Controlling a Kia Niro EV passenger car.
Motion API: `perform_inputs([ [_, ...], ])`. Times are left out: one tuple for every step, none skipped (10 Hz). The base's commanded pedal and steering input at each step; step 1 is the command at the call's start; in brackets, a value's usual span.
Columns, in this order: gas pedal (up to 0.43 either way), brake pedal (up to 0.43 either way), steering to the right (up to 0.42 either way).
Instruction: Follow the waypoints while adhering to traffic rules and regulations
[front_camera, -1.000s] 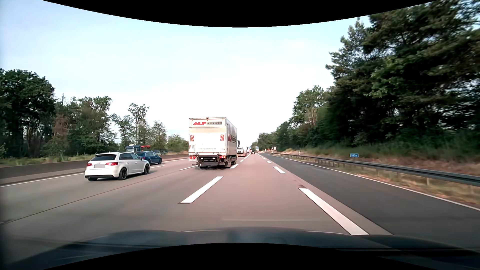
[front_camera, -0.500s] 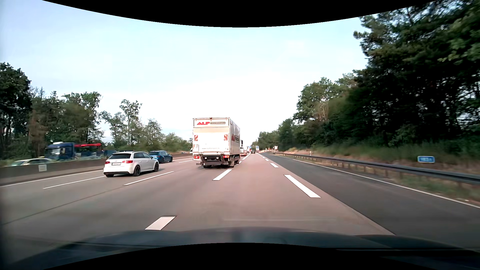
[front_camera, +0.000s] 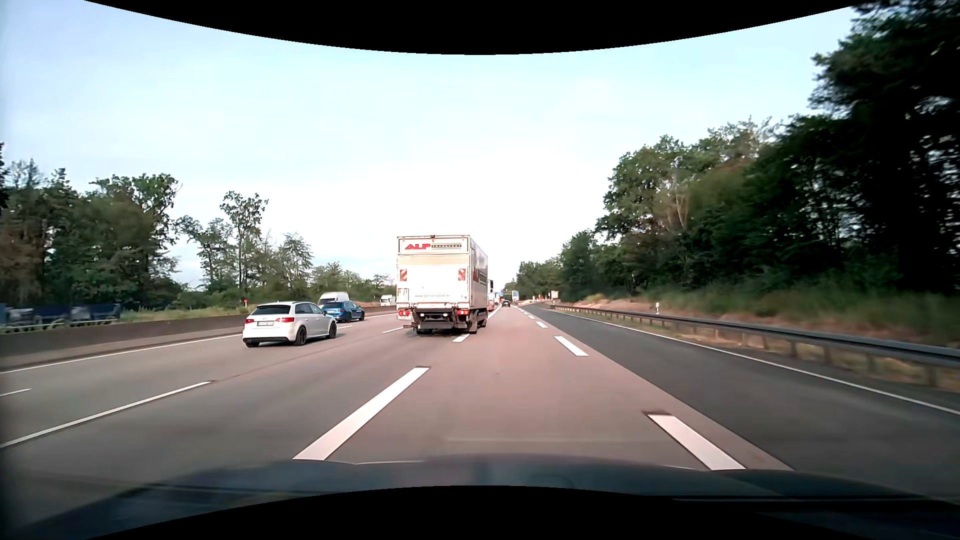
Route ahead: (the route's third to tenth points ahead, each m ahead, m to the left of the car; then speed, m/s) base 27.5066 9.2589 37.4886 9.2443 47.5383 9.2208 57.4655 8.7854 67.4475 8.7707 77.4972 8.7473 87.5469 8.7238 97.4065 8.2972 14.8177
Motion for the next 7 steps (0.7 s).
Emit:
perform_inputs([
  [0.079, 0.0, -0.005],
  [0.079, 0.0, -0.005],
  [0.079, 0.0, -0.005],
  [0.079, 0.0, -0.005],
  [0.079, 0.0, -0.005],
  [0.079, 0.0, -0.005],
  [0.079, 0.0, -0.005],
])
